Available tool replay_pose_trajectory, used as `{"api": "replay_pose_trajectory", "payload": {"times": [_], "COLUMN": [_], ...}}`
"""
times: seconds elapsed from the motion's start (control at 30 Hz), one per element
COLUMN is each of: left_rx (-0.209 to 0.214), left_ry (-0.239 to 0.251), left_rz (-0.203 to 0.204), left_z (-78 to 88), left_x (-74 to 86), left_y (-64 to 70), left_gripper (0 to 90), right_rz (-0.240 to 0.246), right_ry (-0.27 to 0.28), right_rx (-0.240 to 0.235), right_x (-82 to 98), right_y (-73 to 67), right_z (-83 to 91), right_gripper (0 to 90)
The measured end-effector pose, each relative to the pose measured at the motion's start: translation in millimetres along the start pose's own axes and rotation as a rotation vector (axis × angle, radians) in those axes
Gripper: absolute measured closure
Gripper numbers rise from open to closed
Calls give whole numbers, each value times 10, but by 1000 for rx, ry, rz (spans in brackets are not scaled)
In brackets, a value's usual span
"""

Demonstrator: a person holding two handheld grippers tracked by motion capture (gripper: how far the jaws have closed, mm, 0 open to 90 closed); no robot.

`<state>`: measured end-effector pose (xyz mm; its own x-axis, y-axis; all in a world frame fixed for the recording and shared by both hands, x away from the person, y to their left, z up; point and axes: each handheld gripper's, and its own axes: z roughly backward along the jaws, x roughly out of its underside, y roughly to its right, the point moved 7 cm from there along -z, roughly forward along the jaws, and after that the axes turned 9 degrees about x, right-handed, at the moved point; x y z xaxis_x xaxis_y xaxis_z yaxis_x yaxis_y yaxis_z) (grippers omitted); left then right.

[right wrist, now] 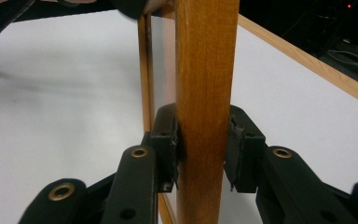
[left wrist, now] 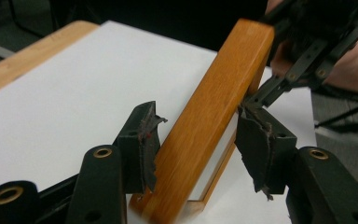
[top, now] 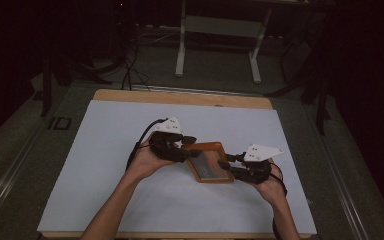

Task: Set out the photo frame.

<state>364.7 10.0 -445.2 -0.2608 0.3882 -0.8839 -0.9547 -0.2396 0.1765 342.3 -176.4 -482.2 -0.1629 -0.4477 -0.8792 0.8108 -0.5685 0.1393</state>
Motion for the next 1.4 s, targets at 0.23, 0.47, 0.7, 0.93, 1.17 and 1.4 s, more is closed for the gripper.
{"api": "replay_pose_trajectory", "payload": {"times": [0.23, 0.47, 0.7, 0.93, 1.17, 1.4], "left_rx": [-46, -48, -51, -32, -70, -46], "left_ry": [70, 67, 40, 14, 11, -10], "left_rz": [34, 71, 90, 94, 54, 14], "left_z": [107, -8, -237, -488, -526, -497], "left_x": [86, 311, 492, 599, 615, 612], "left_y": [-60, -82, -78, -50, -22, 42], "left_gripper": [397, 367, 350, 371, 506, 581], "right_rz": [-17, -32, -39, -52, -58, -52], "right_ry": [-1, 1, 6, 11, 12, 0], "right_rx": [3, 9, 15, 16, 5, -8], "right_x": [57, 74, 90, 105, 146, 183], "right_y": [26, 43, 52, 61, 79, 97], "right_z": [35, 37, 43, 47, 72, 93], "right_gripper": [682, 681, 681, 680, 678, 653]}}
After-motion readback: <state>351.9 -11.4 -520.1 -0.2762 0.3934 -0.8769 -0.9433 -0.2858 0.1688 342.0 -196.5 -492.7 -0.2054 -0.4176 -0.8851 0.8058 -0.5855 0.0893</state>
